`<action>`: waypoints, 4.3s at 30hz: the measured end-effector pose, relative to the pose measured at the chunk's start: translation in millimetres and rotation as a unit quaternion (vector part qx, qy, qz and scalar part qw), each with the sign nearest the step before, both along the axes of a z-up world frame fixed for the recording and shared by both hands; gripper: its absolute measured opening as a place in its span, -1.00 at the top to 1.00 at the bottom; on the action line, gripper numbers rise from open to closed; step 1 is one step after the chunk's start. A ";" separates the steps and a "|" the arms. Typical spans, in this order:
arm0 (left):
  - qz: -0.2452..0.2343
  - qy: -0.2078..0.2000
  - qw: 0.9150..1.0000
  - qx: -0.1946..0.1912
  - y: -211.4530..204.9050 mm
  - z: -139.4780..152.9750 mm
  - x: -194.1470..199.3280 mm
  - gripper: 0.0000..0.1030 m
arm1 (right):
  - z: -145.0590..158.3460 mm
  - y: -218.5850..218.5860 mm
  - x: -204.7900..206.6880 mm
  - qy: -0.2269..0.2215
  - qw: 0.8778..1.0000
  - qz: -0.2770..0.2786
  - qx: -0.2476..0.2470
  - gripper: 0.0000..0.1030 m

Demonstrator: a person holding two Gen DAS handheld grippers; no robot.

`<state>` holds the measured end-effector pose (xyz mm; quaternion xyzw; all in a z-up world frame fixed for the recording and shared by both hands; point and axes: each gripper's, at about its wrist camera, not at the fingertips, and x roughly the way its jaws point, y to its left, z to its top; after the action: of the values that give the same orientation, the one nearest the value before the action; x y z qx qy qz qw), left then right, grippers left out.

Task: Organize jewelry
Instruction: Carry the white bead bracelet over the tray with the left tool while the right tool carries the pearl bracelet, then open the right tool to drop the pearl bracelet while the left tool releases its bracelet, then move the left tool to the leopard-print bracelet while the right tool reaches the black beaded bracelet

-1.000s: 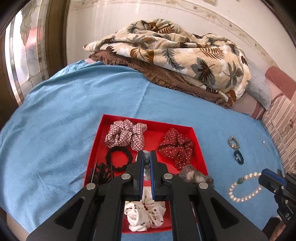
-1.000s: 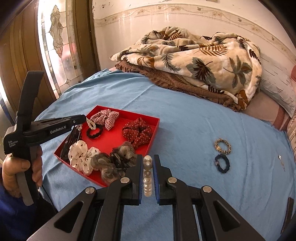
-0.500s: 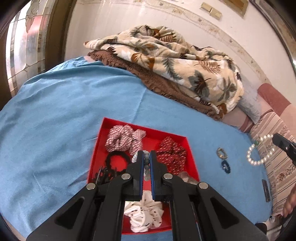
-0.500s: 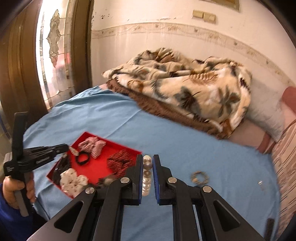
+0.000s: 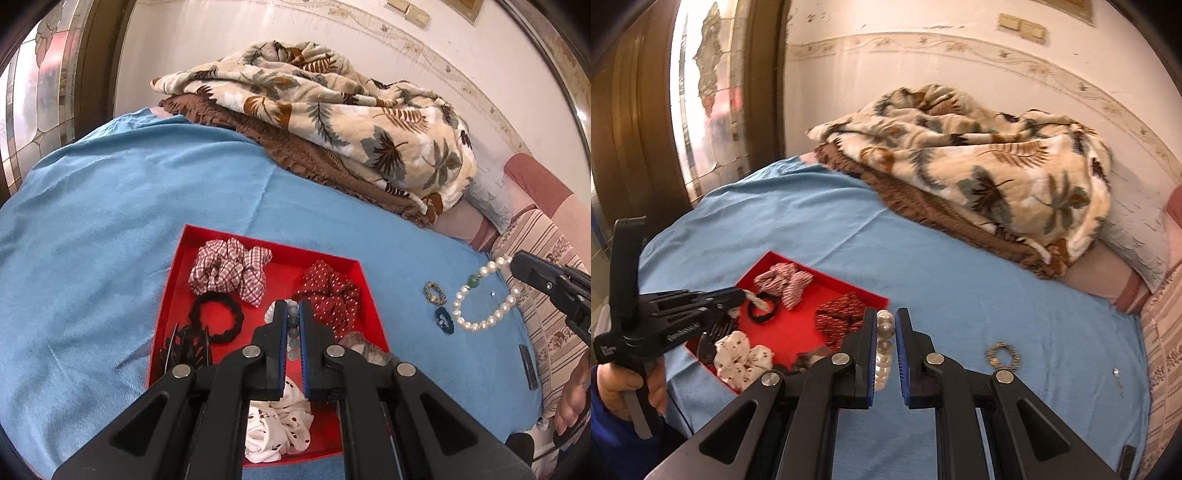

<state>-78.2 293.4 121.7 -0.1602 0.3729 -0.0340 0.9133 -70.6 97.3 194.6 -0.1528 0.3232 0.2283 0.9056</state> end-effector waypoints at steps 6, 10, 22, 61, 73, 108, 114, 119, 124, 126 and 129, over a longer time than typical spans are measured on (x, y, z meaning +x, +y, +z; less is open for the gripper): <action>0.014 0.018 1.000 0.016 3.4 -9.6 4.4 0.89 | -16.4 32.7 9.1 0.028 0.999 0.024 0.003 0.78; 0.024 0.031 0.999 0.021 8.8 -16.5 9.6 0.89 | -26.3 52.0 19.0 0.049 0.998 0.034 0.006 0.78; 0.036 0.048 0.998 0.010 22.8 -27.8 16.5 0.89 | -60.1 84.8 55.6 0.121 0.992 0.033 0.025 0.78; -0.011 0.109 0.991 -0.079 17.7 -54.2 41.2 0.89 | -140.8 60.9 101.1 0.239 0.967 -0.007 0.088 0.78; 0.032 0.149 0.988 -0.035 29.1 -68.1 41.6 0.89 | -159.1 76.5 94.9 0.255 0.964 -0.004 0.074 0.77; 0.027 0.093 0.995 -0.027 19.7 -45.1 29.7 0.25 | -140.1 46.5 93.3 0.218 0.974 -0.033 0.044 0.06; 0.033 0.088 0.995 -0.026 21.5 -43.7 26.0 0.25 | -147.9 56.0 47.2 0.196 0.980 0.010 -0.022 0.09; 0.035 0.084 0.996 -0.014 19.6 -42.3 21.9 0.22 | -154.7 49.5 29.7 0.219 0.975 0.019 -0.009 0.17; 0.042 0.074 0.996 0.005 16.7 -38.4 18.2 0.16 | -133.7 36.8 22.0 0.185 0.982 0.009 0.024 0.17; 0.044 0.070 0.996 0.015 14.9 -37.0 16.5 0.15 | -118.5 25.4 18.5 0.171 0.984 0.000 0.047 0.15; 0.048 0.062 0.996 0.030 11.9 -34.2 13.4 0.15 | -99.6 -1.5 13.0 0.139 0.988 -0.025 0.067 -0.10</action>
<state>-64.8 305.3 87.5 -0.1524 0.4220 0.0308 0.8932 -57.6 95.7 95.1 -0.0502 0.4333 0.2463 0.8655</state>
